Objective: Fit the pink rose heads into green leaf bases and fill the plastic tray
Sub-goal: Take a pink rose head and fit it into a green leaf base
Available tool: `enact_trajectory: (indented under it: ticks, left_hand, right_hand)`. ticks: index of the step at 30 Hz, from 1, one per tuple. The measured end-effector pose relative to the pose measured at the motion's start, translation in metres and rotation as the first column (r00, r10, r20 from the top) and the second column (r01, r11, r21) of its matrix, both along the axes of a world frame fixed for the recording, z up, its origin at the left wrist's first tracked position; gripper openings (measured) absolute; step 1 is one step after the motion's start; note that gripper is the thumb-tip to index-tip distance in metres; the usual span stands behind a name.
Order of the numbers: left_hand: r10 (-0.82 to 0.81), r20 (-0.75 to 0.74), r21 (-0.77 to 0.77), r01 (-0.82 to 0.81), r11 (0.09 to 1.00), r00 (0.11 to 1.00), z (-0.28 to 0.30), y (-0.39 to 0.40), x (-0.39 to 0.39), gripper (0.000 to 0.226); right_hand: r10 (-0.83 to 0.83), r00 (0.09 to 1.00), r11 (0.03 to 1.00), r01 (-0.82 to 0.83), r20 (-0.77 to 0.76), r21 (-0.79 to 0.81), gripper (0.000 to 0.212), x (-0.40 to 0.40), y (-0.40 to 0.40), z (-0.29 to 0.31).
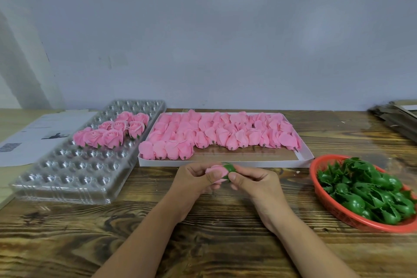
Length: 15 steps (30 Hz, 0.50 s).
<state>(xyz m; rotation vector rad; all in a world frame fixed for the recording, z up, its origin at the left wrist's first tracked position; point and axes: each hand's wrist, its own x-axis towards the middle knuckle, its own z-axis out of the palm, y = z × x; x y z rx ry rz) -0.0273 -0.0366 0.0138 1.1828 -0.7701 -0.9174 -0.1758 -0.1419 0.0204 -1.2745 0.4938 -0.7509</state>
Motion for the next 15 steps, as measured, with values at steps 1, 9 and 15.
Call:
enact_trajectory:
  ticks: [1,9,15]
  left_hand:
    - [-0.002,-0.006,0.0,0.002,1.0,1.0,-0.0005,0.0,0.0001,0.039]
    - [-0.02,-0.059,0.011,0.021,1.0,0.998,0.0,-0.0006,0.0008,0.041]
    - [-0.012,-0.087,0.021,0.013,1.0,0.996,0.0029,-0.0021,0.0004,0.036]
  right_hand:
    - [0.006,1.0,1.0,-0.006,0.006,-0.002,0.03,0.0001,0.0004,0.0]
    - [0.027,1.0,1.0,-0.027,0.002,0.001,0.025,0.0001,-0.0004,0.0008]
    - [-0.069,0.997,0.997,0.067,-0.025,-0.045,0.016,0.0001,-0.0022,0.0013]
